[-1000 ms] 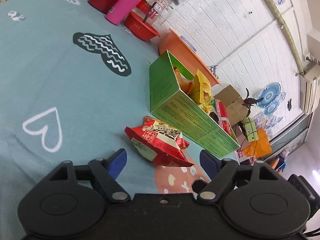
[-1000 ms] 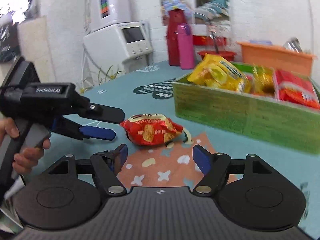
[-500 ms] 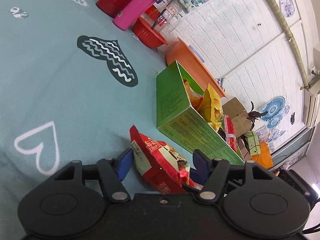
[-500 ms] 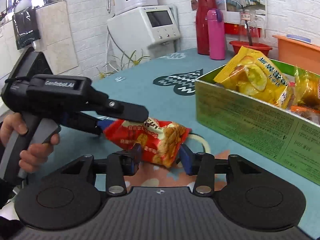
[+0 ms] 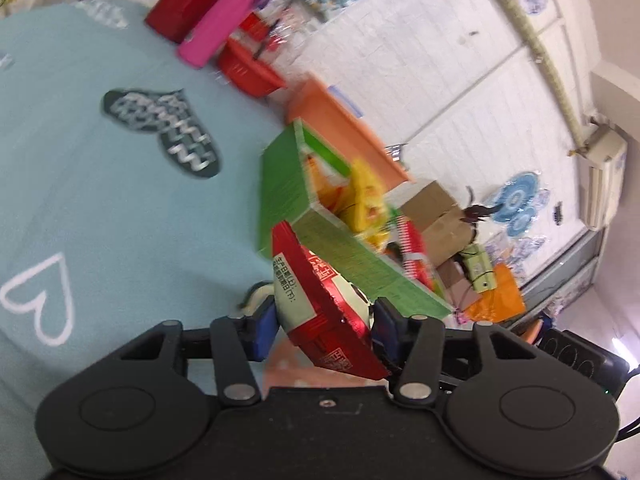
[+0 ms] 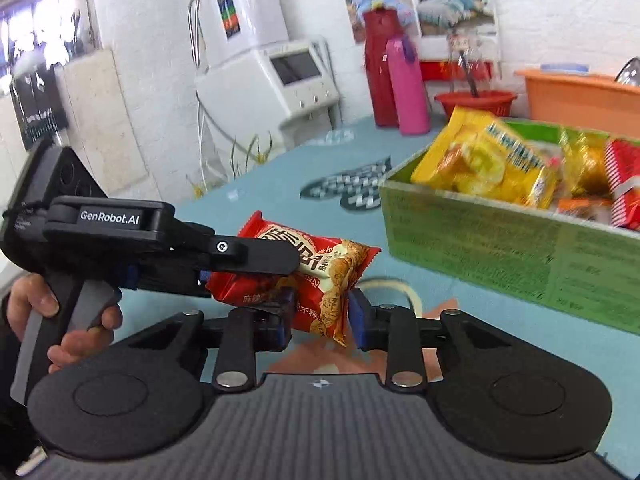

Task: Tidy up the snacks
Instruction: 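Carry the red snack bag into the green box and open both tools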

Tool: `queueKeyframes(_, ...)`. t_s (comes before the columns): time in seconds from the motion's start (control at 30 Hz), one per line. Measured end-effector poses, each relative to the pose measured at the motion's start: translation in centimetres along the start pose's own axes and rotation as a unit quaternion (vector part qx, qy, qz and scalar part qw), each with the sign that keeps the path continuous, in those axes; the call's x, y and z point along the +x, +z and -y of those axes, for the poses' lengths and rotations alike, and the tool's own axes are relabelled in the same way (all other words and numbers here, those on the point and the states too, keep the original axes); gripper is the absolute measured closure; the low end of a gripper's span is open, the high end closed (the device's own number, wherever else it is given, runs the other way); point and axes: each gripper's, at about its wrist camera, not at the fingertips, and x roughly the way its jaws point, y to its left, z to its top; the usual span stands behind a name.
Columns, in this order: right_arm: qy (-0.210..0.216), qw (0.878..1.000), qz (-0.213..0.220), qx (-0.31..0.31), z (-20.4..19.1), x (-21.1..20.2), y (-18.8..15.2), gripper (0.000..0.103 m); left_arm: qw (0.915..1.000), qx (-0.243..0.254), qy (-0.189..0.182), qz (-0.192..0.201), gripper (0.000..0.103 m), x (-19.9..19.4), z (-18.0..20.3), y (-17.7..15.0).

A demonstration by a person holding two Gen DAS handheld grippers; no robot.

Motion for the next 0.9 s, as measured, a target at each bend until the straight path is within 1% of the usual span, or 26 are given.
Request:
queueKeyframes(0.17, -0.031, 0.997, 0.067, -0.012, -0.1, -3.4, 1.8, 0.052, 0.9979, 0.052, -0.037, 0.013, 0.046, 1.1, 4.0, 2.2)
queueKeyframes(0.27, -0.052, 0.994, 0.100, -0.007, 0.9, -4.6, 3.0, 0.052, 0.9956, 0.073, -0.057, 0.012, 0.046, 2.9, 5.8, 3.8)
queueKeyframes(0.37, -0.073, 0.990, 0.123, 0.005, 2.4, -5.0, 4.2, 0.052, 0.9934, 0.088, -0.073, 0.008, 0.046, 5.1, 7.1, 5.2)
queueKeyframes(0.47, -0.096, 0.986, 0.138, 0.015, 3.9, -4.9, 5.2, 0.052, 0.9923, 0.088, -0.087, -0.002, 0.046, 7.7, 7.3, 6.8)
queueKeyframes(0.53, -0.110, 0.983, 0.144, 0.024, 5.1, -4.6, 5.9, 0.052, 0.9921, 0.086, -0.091, -0.008, 0.045, 9.4, 7.2, 7.7)
queueKeyframes(0.67, -0.127, 0.980, 0.147, 0.041, 7.3, -3.6, 6.7, 0.052, 0.9922, 0.087, -0.088, -0.016, 0.045, 12.1, 6.7, 9.3)
queueKeyframes(0.77, -0.137, 0.979, 0.145, 0.045, 8.5, -2.4, 7.1, 0.052, 0.9923, 0.092, -0.079, -0.024, 0.043, 13.7, 6.0, 10.1)
queueKeyframes(0.8, -0.141, 0.978, 0.145, 0.044, 8.8, -2.1, 7.1, 0.052, 0.9925, 0.095, -0.072, -0.030, 0.039, 14.4, 5.7, 10.3)
queueKeyframes(0.83, -0.145, 0.978, 0.145, 0.042, 9.1, -1.5, 7.1, 0.051, 0.9928, 0.096, -0.062, -0.035, 0.027, 15.0, 5.4, 10.4)
queueKeyframes(0.87, -0.151, 0.977, 0.144, 0.039, 9.4, -1.1, 7.0, 0.050, 0.9937, 0.095, -0.050, -0.033, 0.018, 15.5, 5.0, 10.5)
queueKeyframes(0.9, -0.156, 0.977, 0.141, 0.034, 9.6, -0.6, 6.9, 0.045, 0.9942, 0.095, -0.041, -0.029, 0.000, 15.7, 4.6, 10.6)
